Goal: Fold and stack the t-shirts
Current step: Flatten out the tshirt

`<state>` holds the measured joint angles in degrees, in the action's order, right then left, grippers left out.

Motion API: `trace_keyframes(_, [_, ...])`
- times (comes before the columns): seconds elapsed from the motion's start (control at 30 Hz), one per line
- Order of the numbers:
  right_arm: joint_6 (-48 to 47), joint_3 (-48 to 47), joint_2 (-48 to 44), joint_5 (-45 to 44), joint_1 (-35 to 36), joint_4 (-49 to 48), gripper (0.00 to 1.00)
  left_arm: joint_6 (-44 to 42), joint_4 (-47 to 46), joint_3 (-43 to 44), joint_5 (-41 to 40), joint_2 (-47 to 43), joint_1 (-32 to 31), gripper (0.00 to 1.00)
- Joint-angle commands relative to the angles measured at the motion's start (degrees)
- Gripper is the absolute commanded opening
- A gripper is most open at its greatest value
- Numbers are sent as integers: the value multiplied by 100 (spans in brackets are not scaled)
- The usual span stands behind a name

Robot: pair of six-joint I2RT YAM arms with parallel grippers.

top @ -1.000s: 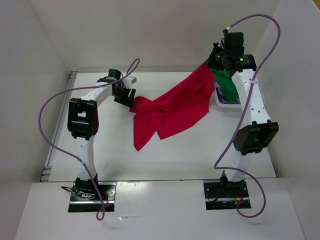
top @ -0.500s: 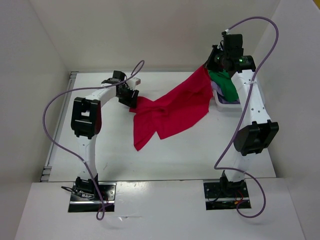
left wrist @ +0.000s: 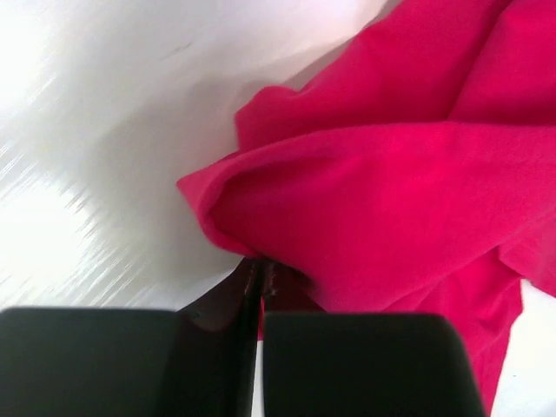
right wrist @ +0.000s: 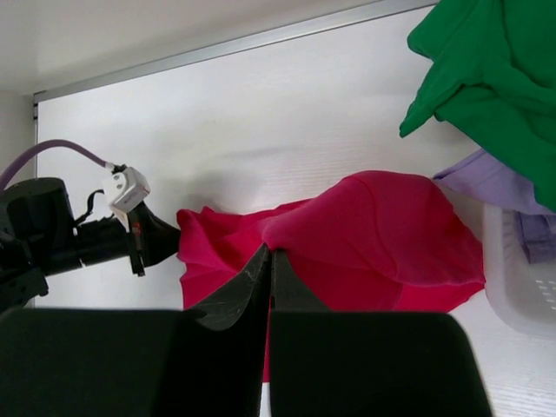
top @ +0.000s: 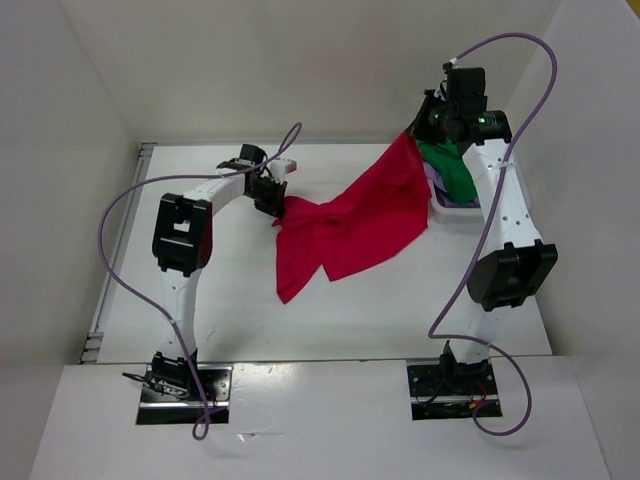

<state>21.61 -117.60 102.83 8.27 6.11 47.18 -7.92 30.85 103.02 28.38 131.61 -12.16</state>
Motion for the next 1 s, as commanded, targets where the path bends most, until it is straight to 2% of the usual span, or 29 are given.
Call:
trace_keyframes(0.0, [28,-489,-71,244,-22,-52,0,-51,246,-91,-1066,-275,205,0])
trace_keyframes(0.07, [28,-1121,464,367,-22,124,0,-200,80,182,-1841,-695,311,0])
trace_keyframes(0.1, [-33,-2256,736,368,-22,273,0,-436,9,514,-2637,-837,424,0])
trace_keyframes(0.13, [-34,-2876,1287,368,-22,509,0,-551,-61,717,-2941,-987,504,0])
trace_keyframes(0.17, [71,-3309,1423,559,-179,390,0,-639,-114,989,-3161,-1206,591,0])
trace_keyframes(0.23, [447,-4774,1687,659,-382,239,0,-771,43,2244,-3549,-1287,881,0])
trace_keyframes(0.27, [450,-5520,2088,449,-382,352,0,-772,322,2788,-3637,-1287,952,0])
trace_keyframes(0.3, [398,-6050,2092,230,-504,284,0,-859,456,3324,-3725,-1287,1014,0])
trace_keyframes(0.33, [510,-5933,1910,436,-645,-13,0,-1078,587,4287,-3900,-1226,1014,0])
trace_keyframes(0.43, [643,-6161,1777,772,-979,-87,0,-1387,1211,5548,-4085,-1094,1014,0])
trace_keyframes(0.5, [591,-5969,1776,851,-980,291,0,-1466,1765,5772,-4086,-1094,1014,0])
trace_keyframes(0.6, [590,-5362,1714,1334,-980,493,0,-1466,2468,5773,-4086,-1094,1067,0])
trace_keyframes(0.73, [389,-4476,1653,1440,-437,915,0,-1405,3040,5458,-4033,-1286,1128,0])
trace_keyframes(0.83, [73,-3220,1092,1047,63,977,0,-1545,2902,4160,-4033,-1900,1243,0])
trace_keyframes(0.87, [-102,-2312,899,914,196,917,0,-1702,2761,3094,-4190,-2120,1243,0])
trace_keyframes(0.9, [-174,-1763,427,748,346,829,0,-1843,2255,2396,-4270,-2696,1243,0])
trace_keyframes(0.93, [-174,-400,127,546,626,671,0,-2010,1893,1615,-4384,-3050,1243,0])
trace_keyframes(0.97, [-174,371,-181,544,707,444,0,-2429,1498,-46,-4777,-3776,1182,0])
